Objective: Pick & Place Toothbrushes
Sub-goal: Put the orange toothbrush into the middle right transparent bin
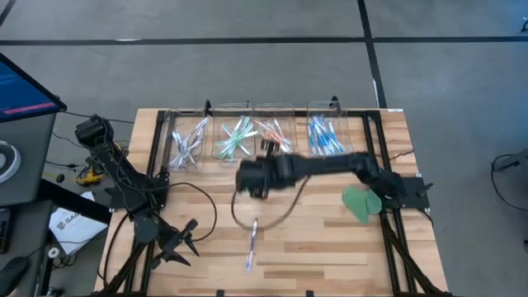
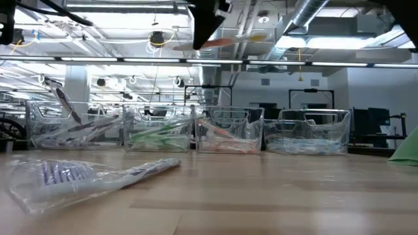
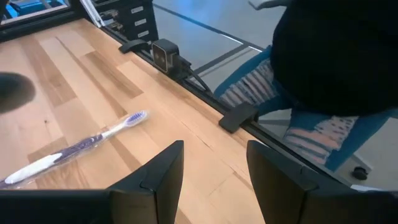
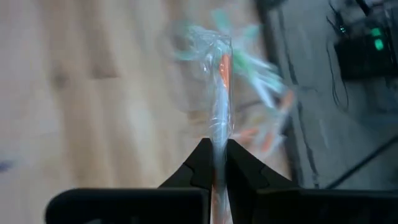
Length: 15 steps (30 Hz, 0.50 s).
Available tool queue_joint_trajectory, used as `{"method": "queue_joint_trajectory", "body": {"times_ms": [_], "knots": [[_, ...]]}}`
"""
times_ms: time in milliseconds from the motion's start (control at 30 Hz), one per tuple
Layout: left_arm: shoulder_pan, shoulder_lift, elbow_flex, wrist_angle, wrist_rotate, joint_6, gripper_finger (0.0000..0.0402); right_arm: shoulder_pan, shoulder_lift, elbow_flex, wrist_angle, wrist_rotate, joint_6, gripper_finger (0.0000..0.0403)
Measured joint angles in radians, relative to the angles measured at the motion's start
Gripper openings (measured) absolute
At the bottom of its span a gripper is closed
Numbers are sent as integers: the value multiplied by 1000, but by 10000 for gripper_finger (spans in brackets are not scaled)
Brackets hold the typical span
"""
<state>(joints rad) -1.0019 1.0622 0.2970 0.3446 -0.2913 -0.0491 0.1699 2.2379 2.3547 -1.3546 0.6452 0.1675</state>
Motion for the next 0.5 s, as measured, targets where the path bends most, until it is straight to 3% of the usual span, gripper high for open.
{"method": "queue_joint_trajectory", "body": {"times_ms": [500], "knots": [[0,0,0,-7,-31,0,168,-386,-24,-51,33,-231,56,15]]}}
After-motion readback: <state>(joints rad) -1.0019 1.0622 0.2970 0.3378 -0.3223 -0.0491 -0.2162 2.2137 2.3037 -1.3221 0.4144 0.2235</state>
